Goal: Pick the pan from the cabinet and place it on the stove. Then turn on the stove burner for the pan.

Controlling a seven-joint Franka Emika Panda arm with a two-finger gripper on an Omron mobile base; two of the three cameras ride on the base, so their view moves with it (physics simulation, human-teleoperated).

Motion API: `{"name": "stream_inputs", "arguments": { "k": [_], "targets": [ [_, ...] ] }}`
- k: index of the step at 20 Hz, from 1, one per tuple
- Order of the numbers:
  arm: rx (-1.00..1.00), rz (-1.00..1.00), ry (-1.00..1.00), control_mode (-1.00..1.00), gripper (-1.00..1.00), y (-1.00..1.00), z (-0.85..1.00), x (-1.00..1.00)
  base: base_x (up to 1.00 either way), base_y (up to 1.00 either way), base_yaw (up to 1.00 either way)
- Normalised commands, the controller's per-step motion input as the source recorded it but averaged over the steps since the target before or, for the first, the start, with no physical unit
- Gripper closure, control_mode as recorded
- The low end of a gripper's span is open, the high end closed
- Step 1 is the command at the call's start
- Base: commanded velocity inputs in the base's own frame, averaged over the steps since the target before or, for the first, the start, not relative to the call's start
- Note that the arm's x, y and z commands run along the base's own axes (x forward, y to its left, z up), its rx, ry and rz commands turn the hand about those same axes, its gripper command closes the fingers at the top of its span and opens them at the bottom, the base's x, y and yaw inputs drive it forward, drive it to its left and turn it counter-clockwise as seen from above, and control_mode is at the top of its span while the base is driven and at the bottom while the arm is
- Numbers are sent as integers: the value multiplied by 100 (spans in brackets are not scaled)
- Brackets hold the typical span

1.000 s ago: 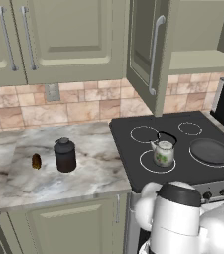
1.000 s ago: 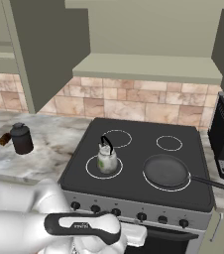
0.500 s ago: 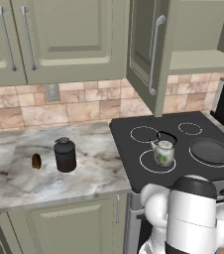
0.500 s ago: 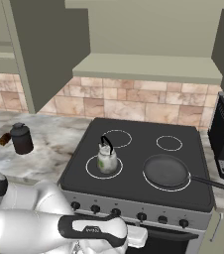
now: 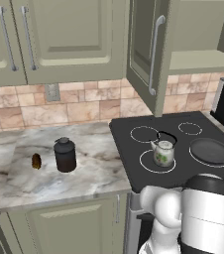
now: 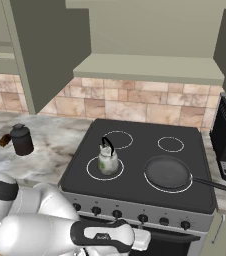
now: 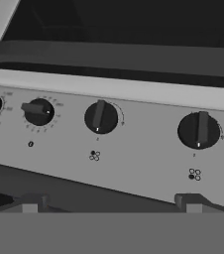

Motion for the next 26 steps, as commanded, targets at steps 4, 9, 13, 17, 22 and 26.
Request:
{"name": "stream_inputs", "arguments": {
  "k": [4, 9, 13, 17, 22, 26],
  "targets": [
    [0, 0, -1, -100, -100, -10, 0, 0, 0, 0, 0],
    [0, 0, 0, -100, -100, 0, 0, 3, 0, 0, 0],
    [0, 0, 0, -100, -100, 0, 0, 9, 0, 0, 0],
    [0, 0, 0, -100, -100, 0, 0, 10, 0, 0, 0],
    [0, 0, 0, -100, -100, 0, 0, 10, 0, 0, 0],
    [0, 0, 0, -100, -100, 0, 0, 13, 0, 0, 0]
  ]
}}
